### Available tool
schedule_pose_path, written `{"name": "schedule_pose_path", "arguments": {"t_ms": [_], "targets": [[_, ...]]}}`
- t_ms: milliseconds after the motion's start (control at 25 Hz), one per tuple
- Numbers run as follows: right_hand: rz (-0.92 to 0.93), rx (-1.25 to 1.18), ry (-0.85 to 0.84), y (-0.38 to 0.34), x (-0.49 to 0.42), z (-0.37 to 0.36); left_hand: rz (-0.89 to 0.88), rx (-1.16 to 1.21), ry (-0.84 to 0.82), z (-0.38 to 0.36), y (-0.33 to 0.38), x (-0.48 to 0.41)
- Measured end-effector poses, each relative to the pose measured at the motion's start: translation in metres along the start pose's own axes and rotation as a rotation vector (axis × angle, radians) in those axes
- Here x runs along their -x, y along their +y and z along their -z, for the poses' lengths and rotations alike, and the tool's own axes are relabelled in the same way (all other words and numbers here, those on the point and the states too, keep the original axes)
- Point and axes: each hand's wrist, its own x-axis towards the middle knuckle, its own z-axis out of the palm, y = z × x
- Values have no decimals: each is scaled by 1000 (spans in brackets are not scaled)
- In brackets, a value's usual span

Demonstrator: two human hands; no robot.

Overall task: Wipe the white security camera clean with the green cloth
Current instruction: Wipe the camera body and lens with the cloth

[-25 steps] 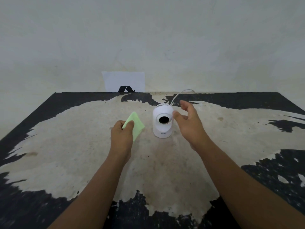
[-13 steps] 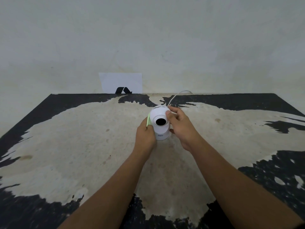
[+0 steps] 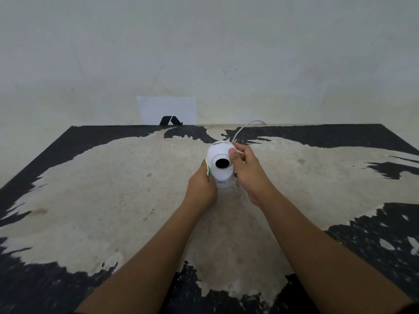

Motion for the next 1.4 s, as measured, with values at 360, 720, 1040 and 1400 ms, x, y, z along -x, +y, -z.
{"name": "schedule_pose_path", "arguments": {"t_ms": [360,720,1040,1400], "targets": [[17,33,-2,0,2,0,-103,29,3,13,26,-8],[45,60,31,2,4,-2,-35,54,7,7,13,2],[45,68,20,0,2,-2,65,-228,-122,4,-2,1],[5,47,9,-11,8,4,54,-160,-298,46,31,35]]}}
